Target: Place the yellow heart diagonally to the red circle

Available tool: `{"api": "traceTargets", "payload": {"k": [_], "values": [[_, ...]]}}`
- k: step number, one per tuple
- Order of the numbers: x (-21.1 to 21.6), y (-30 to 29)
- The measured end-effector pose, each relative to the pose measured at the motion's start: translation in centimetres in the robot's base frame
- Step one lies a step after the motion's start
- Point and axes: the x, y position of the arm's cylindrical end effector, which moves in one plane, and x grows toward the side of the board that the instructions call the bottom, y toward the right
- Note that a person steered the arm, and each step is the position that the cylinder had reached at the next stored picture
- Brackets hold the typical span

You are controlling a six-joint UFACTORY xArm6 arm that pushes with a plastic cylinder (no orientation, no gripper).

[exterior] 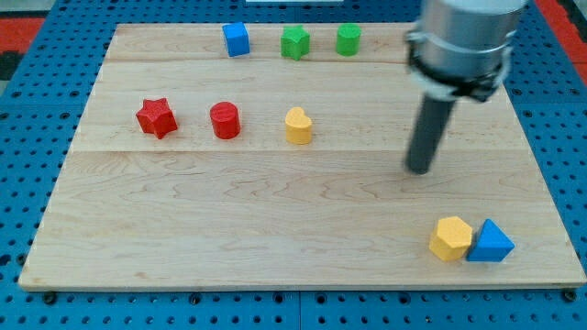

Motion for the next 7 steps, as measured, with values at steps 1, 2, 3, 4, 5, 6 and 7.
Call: {"api": "traceTargets", "payload": {"k": [1, 2, 3, 4, 5, 6, 7], "values": [[-2.1, -1.4], [-9.0, -12.0], [-8.7, -17.8], [-5.3, -19.2], [-2.0, -7.7], [-9.2, -11.7], [-8.0, -18.4]]}}
